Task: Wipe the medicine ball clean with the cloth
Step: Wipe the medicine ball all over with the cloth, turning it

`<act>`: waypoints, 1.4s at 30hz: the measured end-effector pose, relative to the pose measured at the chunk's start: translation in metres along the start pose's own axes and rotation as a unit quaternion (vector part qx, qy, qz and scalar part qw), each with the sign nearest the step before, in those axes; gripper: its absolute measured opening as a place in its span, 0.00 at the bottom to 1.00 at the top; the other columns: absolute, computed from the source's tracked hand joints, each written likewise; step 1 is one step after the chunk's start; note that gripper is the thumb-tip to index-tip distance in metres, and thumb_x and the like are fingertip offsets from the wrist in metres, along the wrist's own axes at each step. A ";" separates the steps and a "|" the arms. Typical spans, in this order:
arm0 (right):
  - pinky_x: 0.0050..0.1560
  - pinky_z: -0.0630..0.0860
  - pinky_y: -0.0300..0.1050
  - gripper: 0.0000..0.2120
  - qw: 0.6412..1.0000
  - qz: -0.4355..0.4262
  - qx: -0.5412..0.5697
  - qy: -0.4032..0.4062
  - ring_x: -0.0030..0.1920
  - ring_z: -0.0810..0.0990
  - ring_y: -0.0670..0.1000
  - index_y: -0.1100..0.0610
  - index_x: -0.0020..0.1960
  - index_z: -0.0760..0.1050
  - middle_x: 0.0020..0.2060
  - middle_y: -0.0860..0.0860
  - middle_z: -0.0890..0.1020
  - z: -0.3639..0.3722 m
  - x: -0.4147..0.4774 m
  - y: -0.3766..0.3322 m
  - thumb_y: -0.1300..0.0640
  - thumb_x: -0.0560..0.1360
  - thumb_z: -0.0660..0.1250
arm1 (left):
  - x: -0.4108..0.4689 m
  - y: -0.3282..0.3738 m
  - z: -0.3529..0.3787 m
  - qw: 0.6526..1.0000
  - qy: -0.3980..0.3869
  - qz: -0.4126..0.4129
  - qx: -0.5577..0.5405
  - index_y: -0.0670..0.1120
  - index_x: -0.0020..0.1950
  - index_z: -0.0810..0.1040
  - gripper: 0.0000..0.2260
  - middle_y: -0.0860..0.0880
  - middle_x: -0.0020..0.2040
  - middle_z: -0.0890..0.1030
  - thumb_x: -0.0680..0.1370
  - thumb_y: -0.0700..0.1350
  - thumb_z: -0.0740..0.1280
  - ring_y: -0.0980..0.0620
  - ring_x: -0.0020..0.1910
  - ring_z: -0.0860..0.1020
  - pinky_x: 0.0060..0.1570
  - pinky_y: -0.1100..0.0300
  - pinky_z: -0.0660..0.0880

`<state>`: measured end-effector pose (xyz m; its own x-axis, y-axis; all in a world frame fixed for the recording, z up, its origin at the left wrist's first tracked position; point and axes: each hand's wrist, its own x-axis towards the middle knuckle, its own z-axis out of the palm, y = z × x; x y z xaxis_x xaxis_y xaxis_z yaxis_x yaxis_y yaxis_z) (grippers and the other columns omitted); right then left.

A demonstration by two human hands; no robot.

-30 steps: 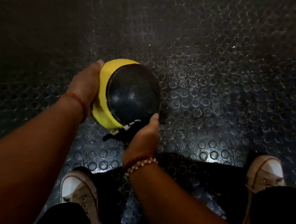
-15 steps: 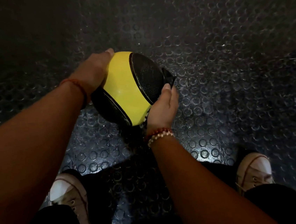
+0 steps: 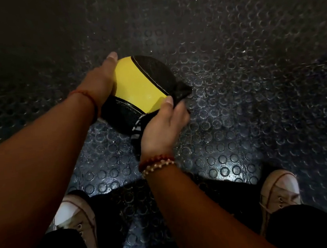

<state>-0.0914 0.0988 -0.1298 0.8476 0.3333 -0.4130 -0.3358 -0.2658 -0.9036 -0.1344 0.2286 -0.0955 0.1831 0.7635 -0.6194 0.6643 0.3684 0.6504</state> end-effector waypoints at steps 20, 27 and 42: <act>0.63 0.72 0.51 0.21 0.978 0.177 0.097 0.052 0.59 0.76 0.53 0.56 0.65 0.73 0.62 0.55 0.76 -0.012 0.039 -0.007 0.46 0.78 0.56 | -0.020 -0.012 0.015 0.992 -0.053 -0.084 -0.083 0.58 0.67 0.70 0.30 0.48 0.61 0.75 0.74 0.75 0.53 0.42 0.55 0.77 0.45 0.37 0.80; 0.70 0.63 0.55 0.27 0.974 -0.163 -0.157 -0.017 0.72 0.62 0.51 0.52 0.71 0.68 0.72 0.50 0.65 -0.005 0.025 -0.028 0.44 0.75 0.51 | -0.021 -0.015 0.017 0.990 -0.037 -0.094 -0.101 0.56 0.65 0.69 0.28 0.50 0.52 0.76 0.76 0.74 0.51 0.42 0.52 0.79 0.49 0.37 0.80; 0.56 0.75 0.50 0.16 0.952 -0.202 -0.127 -0.190 0.50 0.79 0.50 0.58 0.52 0.82 0.46 0.50 0.81 -0.015 0.116 -0.049 0.53 0.71 0.61 | -0.003 -0.021 0.012 0.964 0.094 0.244 0.037 0.52 0.71 0.72 0.29 0.48 0.68 0.71 0.75 0.66 0.56 0.56 0.67 0.70 0.67 0.57 0.65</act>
<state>0.0294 0.1367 -0.1312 0.6599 0.7457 -0.0924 0.1375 -0.2408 -0.9608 -0.1402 0.2118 -0.1130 0.3575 0.9214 -0.1520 0.5825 -0.0928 0.8075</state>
